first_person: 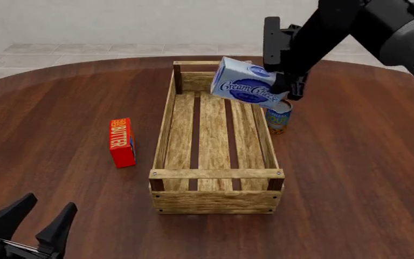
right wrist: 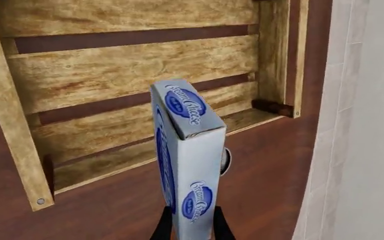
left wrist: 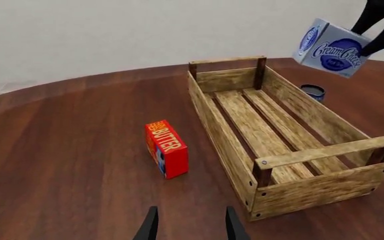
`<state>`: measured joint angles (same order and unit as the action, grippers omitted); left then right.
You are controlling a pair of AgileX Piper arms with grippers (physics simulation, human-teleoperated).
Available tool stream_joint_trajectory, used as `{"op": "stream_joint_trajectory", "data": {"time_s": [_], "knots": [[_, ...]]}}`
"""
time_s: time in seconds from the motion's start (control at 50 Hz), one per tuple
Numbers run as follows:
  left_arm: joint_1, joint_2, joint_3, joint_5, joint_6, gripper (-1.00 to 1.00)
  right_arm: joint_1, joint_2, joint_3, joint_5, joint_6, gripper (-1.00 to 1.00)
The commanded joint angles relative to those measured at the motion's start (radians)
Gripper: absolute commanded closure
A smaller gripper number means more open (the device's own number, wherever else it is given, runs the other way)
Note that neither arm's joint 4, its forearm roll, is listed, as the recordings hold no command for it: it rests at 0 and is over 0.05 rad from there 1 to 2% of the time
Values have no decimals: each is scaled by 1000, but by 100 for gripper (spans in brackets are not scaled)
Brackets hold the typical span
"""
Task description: Pick up the cream cheese and put it in the tray.
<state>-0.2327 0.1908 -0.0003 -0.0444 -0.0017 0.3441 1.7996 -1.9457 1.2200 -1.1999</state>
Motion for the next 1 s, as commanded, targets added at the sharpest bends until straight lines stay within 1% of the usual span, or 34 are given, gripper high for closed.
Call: {"op": "stream_joint_trajectory", "data": {"time_s": [0.02, 0.1, 0.16, 0.26, 0.36, 0.5, 0.74, 0.84, 0.86, 0.88, 0.92, 1.0], "knots": [[-1, -2, 0, 0, -3, -100, 74, 67, -62, 0, 10, 100], [-1, -8, 0, 6, -4, -100, 104, 91, -90, 0, 24, 100], [-2, -6, 0, 4, -5, -100, 113, 108, -97, 0, 15, 100], [-3, -7, 0, 4, -7, -100, 131, 136, -115, 0, 23, 100], [-4, -20, 0, 15, -9, -100, 149, 165, -127, 0, 14, 100], [-3, -39, 0, 33, -10, -100, 126, 199, -142, 0, -36, 100], [-7, -35, 0, 32, -8, -100, 137, 233, -156, -1, -31, 100], [-7, -34, 0, 32, -9, -100, 133, 242, -156, -1, -46, 100], [-7, -32, 0, 30, -8, -100, 132, 243, -156, -8, -58, 100], [-7, -31, 0, 29, -8, -100, 130, 250, -163, -10, -56, 100], [-8, -32, 0, 31, -8, -100, 129, 252, -151, -23, -59, 100], [-7, -37, 0, 35, -7, -100, 122, 236, -63, -77, -82, 100]]}}
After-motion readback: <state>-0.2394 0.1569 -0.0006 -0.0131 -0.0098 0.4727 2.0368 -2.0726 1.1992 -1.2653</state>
